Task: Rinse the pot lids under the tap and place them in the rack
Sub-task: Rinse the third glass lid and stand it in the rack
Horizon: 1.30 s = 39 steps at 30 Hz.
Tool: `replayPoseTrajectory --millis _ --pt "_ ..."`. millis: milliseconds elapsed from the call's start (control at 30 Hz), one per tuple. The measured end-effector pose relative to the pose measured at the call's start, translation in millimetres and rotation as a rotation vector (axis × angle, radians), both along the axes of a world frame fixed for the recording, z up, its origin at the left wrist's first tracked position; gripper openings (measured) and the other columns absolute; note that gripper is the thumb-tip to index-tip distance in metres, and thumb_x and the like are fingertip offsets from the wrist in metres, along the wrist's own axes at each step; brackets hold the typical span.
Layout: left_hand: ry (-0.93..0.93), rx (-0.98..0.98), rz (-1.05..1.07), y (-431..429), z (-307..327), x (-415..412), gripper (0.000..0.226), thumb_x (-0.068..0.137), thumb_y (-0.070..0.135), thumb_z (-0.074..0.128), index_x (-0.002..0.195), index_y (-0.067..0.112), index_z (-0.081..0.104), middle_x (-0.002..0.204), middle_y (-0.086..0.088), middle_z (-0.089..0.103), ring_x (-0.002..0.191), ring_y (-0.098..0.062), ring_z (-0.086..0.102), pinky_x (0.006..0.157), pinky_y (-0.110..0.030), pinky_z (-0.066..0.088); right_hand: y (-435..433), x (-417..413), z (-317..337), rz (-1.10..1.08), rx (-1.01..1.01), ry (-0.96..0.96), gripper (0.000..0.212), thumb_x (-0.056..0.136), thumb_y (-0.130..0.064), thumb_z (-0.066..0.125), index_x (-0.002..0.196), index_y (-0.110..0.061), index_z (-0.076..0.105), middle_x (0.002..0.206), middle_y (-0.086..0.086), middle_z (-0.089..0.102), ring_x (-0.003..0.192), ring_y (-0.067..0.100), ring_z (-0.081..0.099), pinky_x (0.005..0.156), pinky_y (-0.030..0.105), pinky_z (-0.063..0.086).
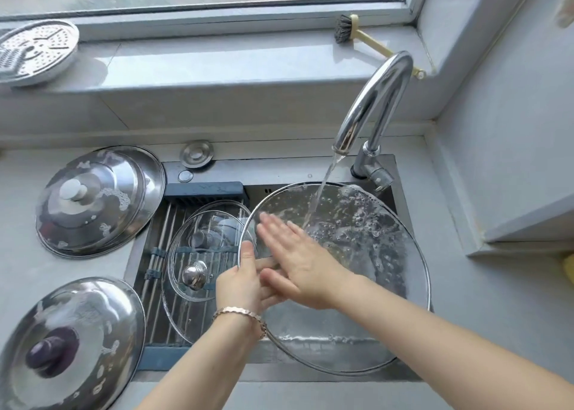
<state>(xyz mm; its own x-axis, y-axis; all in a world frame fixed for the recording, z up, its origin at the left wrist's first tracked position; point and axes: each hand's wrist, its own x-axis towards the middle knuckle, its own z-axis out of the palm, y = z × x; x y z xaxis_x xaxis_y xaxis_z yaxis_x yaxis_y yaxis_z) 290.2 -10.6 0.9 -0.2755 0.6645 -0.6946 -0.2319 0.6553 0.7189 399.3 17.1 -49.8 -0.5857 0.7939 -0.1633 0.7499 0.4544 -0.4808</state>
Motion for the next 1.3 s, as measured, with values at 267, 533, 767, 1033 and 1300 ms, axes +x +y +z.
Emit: replayPoseTrajectory --millis 267,533,767,1033,1300 --pt "0.516 0.234 -0.230 25 5 -23 0.054 0.091 0.044 0.047 0.075 -0.005 0.061 0.066 -0.025 0.065 0.063 -0.037 0.065 0.062 -0.045 0.057 -6 56 -31 -0.595 -0.210 -0.220 0.058 0.100 -0.037 0.025 0.147 -0.004 0.016 0.158 0.011 0.006 0.146 0.020 0.002 0.117 0.034 -0.003" --pt "0.598 0.321 -0.242 30 19 -24 0.046 0.091 0.045 0.047 0.067 0.009 0.062 0.070 -0.017 0.070 0.067 -0.033 0.068 0.068 -0.051 0.055 -30 5 -28 -0.710 -0.487 0.199 0.074 0.097 -0.048 0.026 0.148 -0.009 -0.010 0.156 0.007 -0.020 0.144 0.017 -0.016 0.117 0.033 -0.006" --pt "0.319 0.255 -0.065 16 15 -4 0.037 0.091 0.039 0.050 0.068 0.011 0.063 0.058 -0.013 0.068 0.054 -0.029 0.068 0.052 -0.039 0.058 11 -17 -9 -0.496 0.032 0.301 0.084 0.085 -0.065 0.009 0.147 -0.011 -0.010 0.153 0.002 -0.020 0.142 0.010 -0.021 0.115 0.027 -0.015" --pt "0.158 0.222 0.014 14 17 -12 0.040 0.093 0.038 0.046 0.081 0.002 0.060 0.063 -0.017 0.068 0.048 -0.023 0.068 0.044 -0.029 0.054 23 18 -16 -0.422 0.050 0.084 0.086 0.078 -0.065 0.002 0.146 -0.014 -0.013 0.154 0.003 -0.019 0.138 0.006 -0.025 0.116 0.027 -0.015" --pt "0.102 0.175 -0.006 11 18 -8 0.042 0.093 0.035 0.047 0.079 -0.003 0.059 0.046 -0.010 0.065 0.039 -0.021 0.063 0.037 -0.027 0.051 35 3 -2 -0.321 0.087 0.183 0.070 0.089 -0.050 0.017 0.146 -0.018 -0.009 0.151 -0.009 -0.019 0.135 -0.002 -0.021 0.117 0.026 -0.010"
